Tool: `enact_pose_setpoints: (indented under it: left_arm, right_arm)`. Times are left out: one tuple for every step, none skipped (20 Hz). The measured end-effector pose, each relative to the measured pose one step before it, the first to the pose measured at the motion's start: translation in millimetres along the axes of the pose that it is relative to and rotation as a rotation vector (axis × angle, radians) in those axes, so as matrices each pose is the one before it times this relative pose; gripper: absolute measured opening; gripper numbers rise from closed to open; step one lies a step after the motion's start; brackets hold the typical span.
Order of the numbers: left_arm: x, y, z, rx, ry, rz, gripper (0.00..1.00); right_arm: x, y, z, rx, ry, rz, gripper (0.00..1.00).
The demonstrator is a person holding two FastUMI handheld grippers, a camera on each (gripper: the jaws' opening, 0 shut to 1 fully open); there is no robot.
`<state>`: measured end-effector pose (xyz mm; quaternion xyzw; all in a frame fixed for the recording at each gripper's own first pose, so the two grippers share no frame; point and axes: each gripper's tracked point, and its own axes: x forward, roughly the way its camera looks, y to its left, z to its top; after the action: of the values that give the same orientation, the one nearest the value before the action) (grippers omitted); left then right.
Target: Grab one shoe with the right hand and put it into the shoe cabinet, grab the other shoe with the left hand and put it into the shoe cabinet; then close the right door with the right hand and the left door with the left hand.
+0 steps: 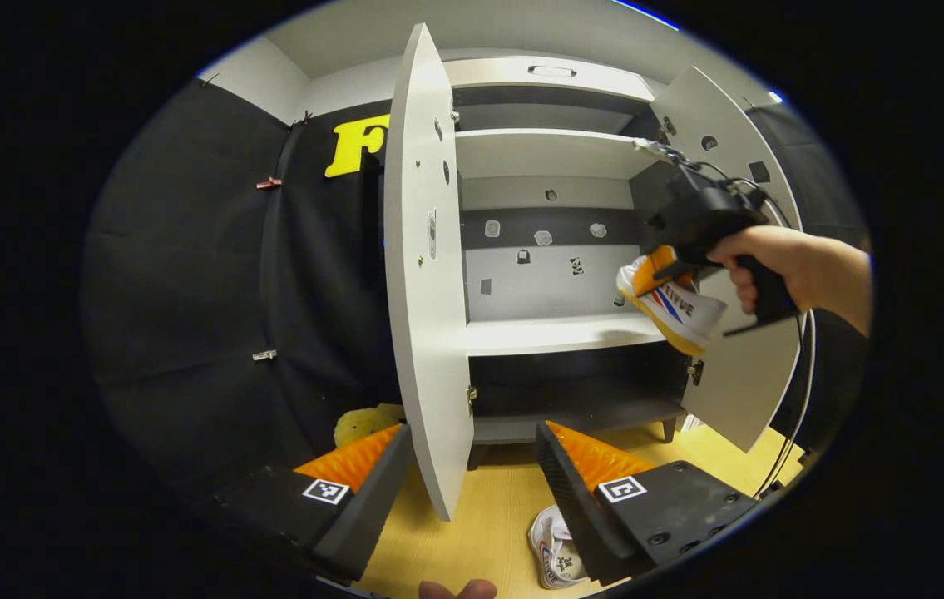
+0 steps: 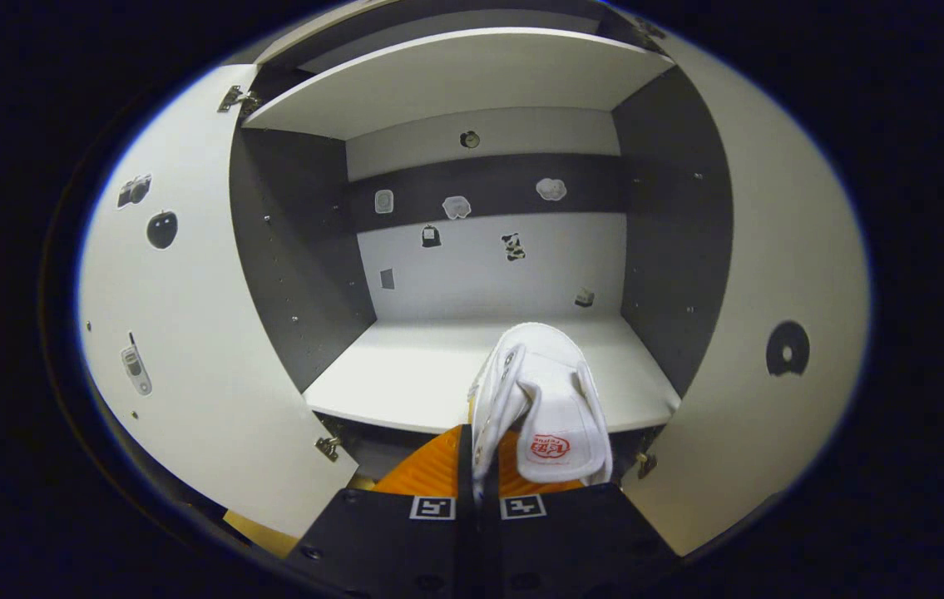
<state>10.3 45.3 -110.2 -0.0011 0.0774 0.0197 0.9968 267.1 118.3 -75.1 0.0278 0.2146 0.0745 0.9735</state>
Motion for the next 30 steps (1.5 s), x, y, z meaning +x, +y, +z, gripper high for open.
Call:
enact_pose_setpoints:
  left_arm:
    - [1.72,0.47,-1.55,-0.00586,0.00292,0.00039,0.93]
    - [2.37,0.94,-0.43,-0.00714,0.00202,-0.00031,0.93]
    - [1.49,-0.71,-2.25,-0.00564,0.0028,-0.00115,0.93]
    - [1.3,0.85,-0.59,-0.00152,0.00382,-0.00273,0.93]
    - [1.96,-1.05,-1.28,0.00324,0.00224,-0.00109,0.93]
    - [1.72,0.74,-0.14,0.00533,0.00131,-0.00032,0.93]
    - [1.82,1.17,-0.39,0.00459,0.00058,0.00206,0.93]
    - [1.12,0.71,-0.58,0.00173,0.00067,0.0024,0.93]
    - [1.14,-0.01,0.53,-0.00204,0.00022,0.00333,0.93]
    - [1.37,0.31,-0.16,-0.00482,0.00203,0.00415,0.93]
    - [0.69,-0.79,-1.6,-0.00461,0.00455,0.00458,0.93]
    - [0.27,-0.3,-2.82,-0.00299,0.00723,0.00584,0.93]
    - [0.31,0.05,-1.8,-0.00128,0.00625,0.00624,0.93]
    - [-0.07,-0.18,-1.96,-0.00025,0.00339,0.00655,0.93]
    - [0.52,-0.53,-3.06,0.00121,0.00472,0.00642,0.93]
    - [0.69,0.49,-1.33,-0.00092,0.00415,0.00602,0.93]
    - [0.28,-0.09,-1.42,-0.00331,0.00242,0.0058,0.93]
    - [1.18,-0.07,-0.73,-0.00371,0.00507,0.00487,0.93]
    - [0.55,0.03,-1.41,-0.00398,0.00348,0.00529,0.93]
    - [-0.24,0.02,-0.65,-0.00388,0.0021,0.00581,0.93]
    - [0.46,-0.68,1.16,-0.00459,-0.0008,0.00314,0.93]
    - [0.09,-1.59,1.82,-0.00335,-0.00263,0.00002,0.93]
    - [0.98,-2.38,0.5,-0.00026,-0.00334,-0.00151,0.93]
    - [-0.86,-2.09,0.74,0.0024,-0.00371,-0.00408,0.93]
    - [-0.16,-1.65,1.14,0.00373,-0.00315,-0.00412,0.93]
    - [-1.31,-1.57,-1.26,0.00299,-0.00202,-0.00401,0.93]
    - [-1.17,-1.6,0.98,0.00217,-0.00184,-0.00423,0.93]
    - [-1.79,-1.04,0.09,0.00033,-0.00164,-0.00277,0.93]
    - [-1.96,-1.0,0.67,-0.00189,-0.0008,-0.00204,0.93]
    - [-1.46,-0.81,-0.76,-0.00311,-0.00067,-0.00361,0.93]
  right_arm:
    - [16.84,-1.75,7.05,0.00551,0.01281,-0.00432,0.05]
    - [14.98,-2.06,4.12,0.01394,0.01168,-0.00231,0.05]
    - [15.63,-2.38,3.61,0.00906,0.01386,-0.00449,0.05]
    - [15.78,-5.69,1.45,-0.00596,0.01752,-0.01186,0.05]
    - [14.31,-4.65,1.0,-0.01207,0.0143,-0.0151,0.05]
    - [16.11,-3.57,1.97,-0.00739,0.01921,-0.00941,0.05]
    - [15.57,-3.06,2.39,-0.02095,0.01701,-0.00796,0.05]
    - [15.11,-6.17,0.84,-0.0294,0.02055,-0.01528,0.05]
    - [14.25,-6.92,0.95,-0.02984,0.02753,-0.01807,0.05]
    - [16.77,-5.02,5.16,-0.02304,0.01371,-0.01482,0.05]
    - [12.17,-5.74,3.26,-0.00588,0.01871,-0.01439,0.05]
    - [12.55,-4.49,2.48,-0.01043,0.01514,-0.01294,0.05]
    - [11.14,-4.32,-0.45,-0.01528,0.01574,-0.01008,0.05]
    - [11.36,-3.34,-2.49,-0.01634,0.02478,-0.0136,0.05]
    - [8.73,-2.82,-3.91,-0.01031,0.01734,-0.01248,0.05]
    - [8.6,0.83,-3.34,-0.00001,0.01836,-0.00253,0.05]
    - [3.76,0.83,-1.94,-0.0016,0.01507,-0.00192,0.05]
    - [2.42,0.8,4.94,-0.00535,-0.01682,-0.00845,0.05]
    - [2.05,0.21,-1.1,-0.00235,0.00311,-0.00906,0.05]
    - [0.1,1.92,-0.76,-0.006,0.00606,-0.00778,0.05]
    - [-0.48,-1.34,0.03,-0.01742,-0.00311,-0.01284,0.06]
    - [-0.87,-2.03,-2.36,-0.01587,0.00543,-0.0129,0.09]
    - [-2.46,0.68,-2.5,-0.00096,0.00755,0.00454,0.16]
    - [-2.25,2.62,-1.62,0.01286,0.00437,0.00794,0.22]
    - [-3.25,2.79,0.54,0.01487,0.0,0.01287,0.34]
    - [-3.04,2.78,0.15,0.01292,-0.00255,0.00882,0.39]
    - [-7.11,4.98,1.18,0.01015,-0.00499,0.01424,0.55]
    - [-5.54,3.0,-0.23,0.00352,-0.00298,0.00779,0.64]
    - [-6.24,1.64,0.05,-0.00382,-0.0064,0.00268,0.75]
    - [-7.99,0.97,0.36,-0.00401,-0.01136,0.00229,0.78]
